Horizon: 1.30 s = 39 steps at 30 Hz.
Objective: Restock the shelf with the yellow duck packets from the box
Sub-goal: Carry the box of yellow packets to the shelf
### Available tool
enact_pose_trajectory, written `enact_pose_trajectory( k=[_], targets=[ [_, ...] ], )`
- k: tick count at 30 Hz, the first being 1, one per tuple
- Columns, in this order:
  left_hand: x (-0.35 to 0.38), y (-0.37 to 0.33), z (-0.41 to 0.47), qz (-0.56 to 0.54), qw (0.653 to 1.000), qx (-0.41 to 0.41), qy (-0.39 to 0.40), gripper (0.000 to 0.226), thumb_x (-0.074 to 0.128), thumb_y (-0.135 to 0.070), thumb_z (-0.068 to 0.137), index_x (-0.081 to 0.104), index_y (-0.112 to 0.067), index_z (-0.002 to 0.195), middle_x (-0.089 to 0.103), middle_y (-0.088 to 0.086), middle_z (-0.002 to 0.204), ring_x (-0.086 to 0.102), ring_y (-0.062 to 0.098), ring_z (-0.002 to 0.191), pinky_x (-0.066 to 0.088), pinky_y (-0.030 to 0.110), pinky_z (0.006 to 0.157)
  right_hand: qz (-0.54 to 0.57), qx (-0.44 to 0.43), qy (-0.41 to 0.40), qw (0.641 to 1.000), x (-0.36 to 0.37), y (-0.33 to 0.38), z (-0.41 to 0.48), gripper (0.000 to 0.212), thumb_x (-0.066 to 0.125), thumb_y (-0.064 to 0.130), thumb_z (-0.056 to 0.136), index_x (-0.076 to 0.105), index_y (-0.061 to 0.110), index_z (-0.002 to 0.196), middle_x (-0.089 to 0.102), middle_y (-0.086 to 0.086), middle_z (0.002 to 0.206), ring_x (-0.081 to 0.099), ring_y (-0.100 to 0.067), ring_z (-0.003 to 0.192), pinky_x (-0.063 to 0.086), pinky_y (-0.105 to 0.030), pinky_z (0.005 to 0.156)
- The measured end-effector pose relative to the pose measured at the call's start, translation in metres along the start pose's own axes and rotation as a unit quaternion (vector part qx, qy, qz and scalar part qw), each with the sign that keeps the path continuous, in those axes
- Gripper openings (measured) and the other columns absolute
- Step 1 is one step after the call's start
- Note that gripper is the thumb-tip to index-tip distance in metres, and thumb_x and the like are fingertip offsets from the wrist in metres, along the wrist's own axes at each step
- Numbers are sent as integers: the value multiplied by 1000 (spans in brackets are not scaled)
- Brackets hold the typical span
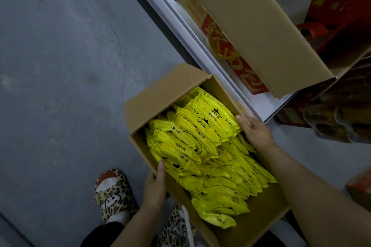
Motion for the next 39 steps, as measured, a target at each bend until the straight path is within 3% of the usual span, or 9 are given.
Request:
enact_pose_trajectory(
  k=[3,9,13,16,23,30,34,37,39],
  targets=[
    [-1,-1,-2,19,1000,9,-12,41,53,-60,86,56,-30,113,67,7,112,66,28,99,53,52,93,-11,7,-2,1000,0,-1,0,66,48,71,87,61,28,135,60,-6,136,53,-28,126,38,-33,104],
    [-10,10,9,101,994,41,-28,87,50,-96,50,61,-32,107,71,-1,106,68,25,98,54,51,90,-56,11,-23,998,-1,5,0,61,47,68,90,61,28,135,62,-10,133,53,-33,125,40,-36,104],
    [-6,10,6,118,992,36,-42,57,54,-75,74,58,-31,111,69,2,105,67,29,100,54,52,89,-69,18,-29,997,0,5,-1,64,44,73,88,62,30,133,63,-11,132,52,-36,126,40,-40,104],
    [-3,11,11,141,988,22,-57,41,52,-64,85,61,-25,91,71,11,99,68,32,94,56,51,86,-71,12,-28,997,0,6,-2,68,43,74,87,62,28,133,62,-13,132,51,-38,126,40,-42,105],
    [-19,1,12,212,974,69,-35,48,56,-46,94,67,-3,74,71,14,74,70,30,70,58,53,71,-147,-37,-44,987,-5,14,-9,75,34,77,83,68,14,101,52,-7,80,64,-39,93,42,-34,73],
    [-52,-14,1,224,969,86,-64,53,57,-43,95,67,6,77,70,20,74,70,33,67,58,52,70,-184,-109,-42,976,5,56,-31,70,38,66,92,68,3,89,67,-21,88,62,-38,92,46,-38,79],
    [-80,-29,-15,198,971,92,-96,58,57,-46,94,66,10,81,69,24,77,69,35,68,59,50,68,-203,-134,-27,969,14,107,-46,52,42,59,96,49,19,64,49,-7,69,57,-35,87,38,-39,75],
    [-104,-54,-31,194,965,119,-133,55,55,-38,97,56,-1,57,57,14,54,58,30,54,43,33,53,-204,-170,-31,964,20,145,-55,59,41,61,95,63,9,76,53,-10,72,59,-35,84,40,-38,71],
    [-123,-72,-42,185,961,133,-156,57,57,-37,97,43,-10,49,47,5,46,50,25,47,40,35,53,-192,-194,-32,961,22,173,-63,61,40,61,95,61,8,73,53,-8,65,56,-34,76,40,-38,68]
  ],
)
Point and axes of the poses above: each hand's wrist, its own z-axis towards the middle knuckle, its own x-axis out of the palm, y = z × x, the point moved 5 cm from there along z, towards the middle knuckle
